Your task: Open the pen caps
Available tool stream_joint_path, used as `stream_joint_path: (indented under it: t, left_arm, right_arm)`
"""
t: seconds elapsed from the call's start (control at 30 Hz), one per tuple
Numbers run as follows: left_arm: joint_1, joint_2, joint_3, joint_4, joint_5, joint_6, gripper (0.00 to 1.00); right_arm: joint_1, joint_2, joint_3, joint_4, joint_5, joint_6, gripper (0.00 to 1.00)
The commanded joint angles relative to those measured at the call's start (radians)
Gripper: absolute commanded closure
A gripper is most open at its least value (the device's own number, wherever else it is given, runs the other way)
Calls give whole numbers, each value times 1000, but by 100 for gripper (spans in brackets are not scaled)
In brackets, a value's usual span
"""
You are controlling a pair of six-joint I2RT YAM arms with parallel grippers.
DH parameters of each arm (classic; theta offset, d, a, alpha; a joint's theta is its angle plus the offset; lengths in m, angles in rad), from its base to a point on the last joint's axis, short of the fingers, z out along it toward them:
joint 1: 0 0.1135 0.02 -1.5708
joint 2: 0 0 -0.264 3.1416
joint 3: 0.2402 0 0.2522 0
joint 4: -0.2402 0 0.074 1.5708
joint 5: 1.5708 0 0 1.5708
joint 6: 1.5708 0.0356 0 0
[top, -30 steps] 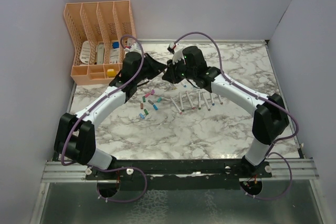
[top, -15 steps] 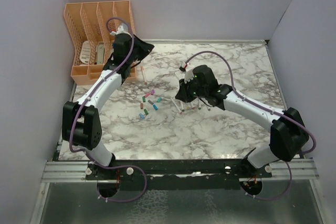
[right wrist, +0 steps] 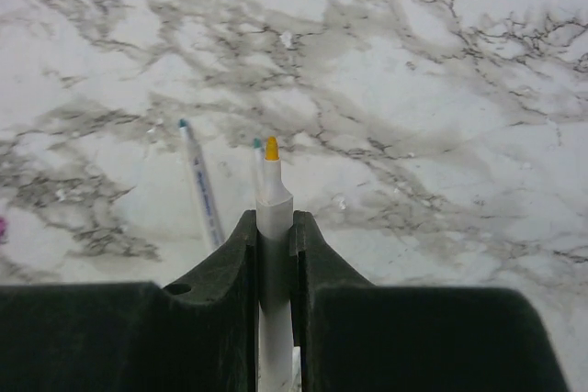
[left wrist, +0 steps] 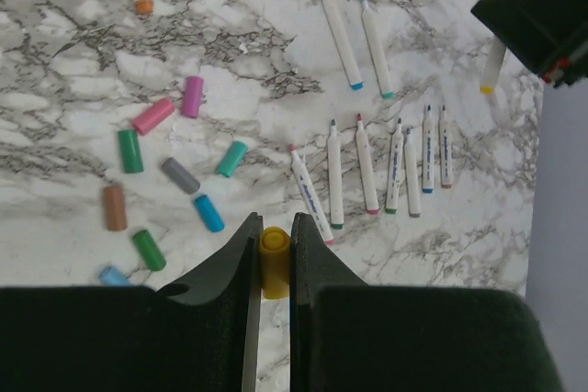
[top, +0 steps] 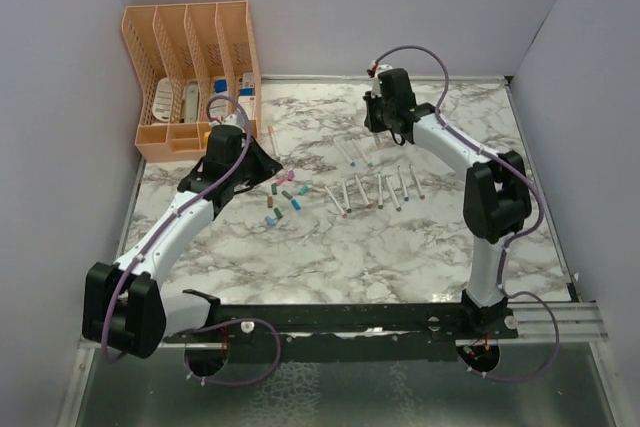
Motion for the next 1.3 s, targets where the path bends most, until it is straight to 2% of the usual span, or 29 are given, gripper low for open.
stream_joint_path:
  t: [0.0, 0.17, 0.4, 1.0, 1.07, 1.27]
  left_arm:
    - [-4, -114, -51, -109, -52, 59, 100]
    - [-5, -138, -118, -136, -57, 65, 100]
    - [-18, -90, -179, -100, -60, 64, 100]
    - [-154, 57, -168, -55, -130, 43, 100]
    - [-167, 69, -170, -54, -139, 43, 100]
    - [-197, 112, -175, -49, -163, 39, 100]
  right_arm:
    - [-32, 150, 137, -64, 32, -55, 99]
    - [-57, 228, 182, -60, 26, -74, 99]
    - [-78, 270, 160, -39, 7, -82, 99]
    - [-91, 318, 109, -29, -36, -56, 99]
    - [-92, 323, 112, -34, -36, -52, 96]
    - [-94, 326, 119, -43, -41, -45, 73]
